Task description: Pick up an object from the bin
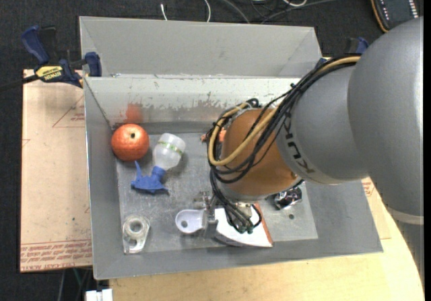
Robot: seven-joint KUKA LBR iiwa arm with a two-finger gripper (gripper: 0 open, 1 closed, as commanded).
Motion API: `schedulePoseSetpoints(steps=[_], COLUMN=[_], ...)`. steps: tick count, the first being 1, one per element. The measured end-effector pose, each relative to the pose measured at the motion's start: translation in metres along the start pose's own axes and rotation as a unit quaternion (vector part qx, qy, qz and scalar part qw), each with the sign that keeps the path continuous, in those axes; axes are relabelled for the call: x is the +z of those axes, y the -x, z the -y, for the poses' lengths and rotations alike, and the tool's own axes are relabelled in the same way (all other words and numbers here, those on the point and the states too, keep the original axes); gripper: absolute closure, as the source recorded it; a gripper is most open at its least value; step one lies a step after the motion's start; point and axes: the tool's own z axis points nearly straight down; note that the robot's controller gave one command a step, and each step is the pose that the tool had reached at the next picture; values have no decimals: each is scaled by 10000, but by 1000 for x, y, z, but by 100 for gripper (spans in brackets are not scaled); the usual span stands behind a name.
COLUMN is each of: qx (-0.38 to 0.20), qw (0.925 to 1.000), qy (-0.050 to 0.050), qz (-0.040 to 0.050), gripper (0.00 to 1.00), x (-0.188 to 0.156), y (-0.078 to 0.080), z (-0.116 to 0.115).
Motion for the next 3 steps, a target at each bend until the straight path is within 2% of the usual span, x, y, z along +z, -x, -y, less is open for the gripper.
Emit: schedulePoseSetpoints(steps=[3], qx=[13], qw=[10000], qy=[5], qz=[-3], gripper=[100], x=[-36], y=[1], z=[0])
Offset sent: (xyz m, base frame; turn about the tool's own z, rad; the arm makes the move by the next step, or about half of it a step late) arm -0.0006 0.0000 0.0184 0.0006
